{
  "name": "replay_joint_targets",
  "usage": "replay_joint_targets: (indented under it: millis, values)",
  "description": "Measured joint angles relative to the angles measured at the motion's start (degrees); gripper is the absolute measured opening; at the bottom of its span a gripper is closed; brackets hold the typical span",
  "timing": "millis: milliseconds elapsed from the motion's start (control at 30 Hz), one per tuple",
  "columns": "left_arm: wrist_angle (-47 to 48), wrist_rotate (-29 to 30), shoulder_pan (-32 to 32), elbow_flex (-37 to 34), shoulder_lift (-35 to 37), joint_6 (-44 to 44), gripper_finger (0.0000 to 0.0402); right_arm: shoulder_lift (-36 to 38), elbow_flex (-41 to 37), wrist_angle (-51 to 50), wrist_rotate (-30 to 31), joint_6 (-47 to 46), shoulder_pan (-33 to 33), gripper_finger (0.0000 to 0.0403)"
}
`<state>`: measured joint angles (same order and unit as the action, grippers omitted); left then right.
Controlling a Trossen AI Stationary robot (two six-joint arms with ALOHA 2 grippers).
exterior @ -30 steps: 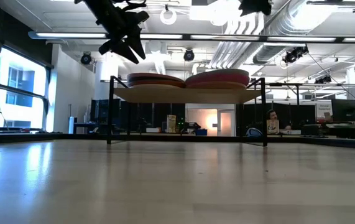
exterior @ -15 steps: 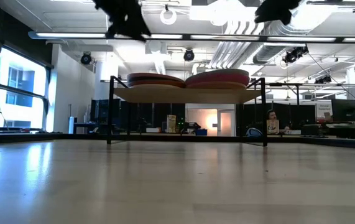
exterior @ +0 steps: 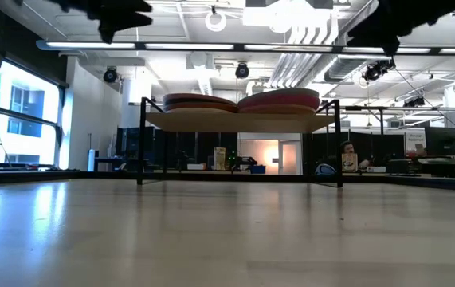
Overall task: Place and stack plates onto a shelf
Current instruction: Return to Home Position
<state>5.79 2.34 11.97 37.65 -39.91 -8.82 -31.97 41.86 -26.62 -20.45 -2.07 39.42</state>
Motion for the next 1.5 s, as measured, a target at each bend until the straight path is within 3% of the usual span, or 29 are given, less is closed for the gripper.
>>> replay_joint_targets:
  millis: [267,433,567,733,1000,1200,1500]
  values:
    - [-12.52,3.48,-1.52,-17.89,13.95,-2.11,0.0133,5.14,-11.29,3.35,-3.9,-6.03,0.0,0.0129]
    - [-20.76,5.59,-1.66,-27.98,18.99,-5.95,0.0133,6.94,-19.02,13.44,-4.23,-11.43,0.0,0.0129]
    - [-24.92,3.09,-1.64,-33.01,21.41,-4.75,0.0133,7.26,-24.02,20.24,-5.5,-13.94,0.0,0.0129]
    - [-25.39,2.52,-1.64,-36.54,22.85,-4.18,0.0133,7.28,-29.25,24.48,-11.53,-14.52,-0.01,0.0129]
    - [-23.03,2.67,-1.64,-37.0,23.11,-2.24,0.0133,7.26,-35.6,25.7,-11.73,-15.96,-0.07,0.0129]
    - [-22.49,3.36,-1.6,-37.0,23.11,-1.05,0.0133,7.31,-41.28,32.99,-13.05,-17.89,-0.08,0.0129]
    - [-22.29,3.46,-1.6,-36.98,23.11,-1.4,0.0133,7.35,-41.28,36.28,-13.12,-14.48,-0.07,0.0129]
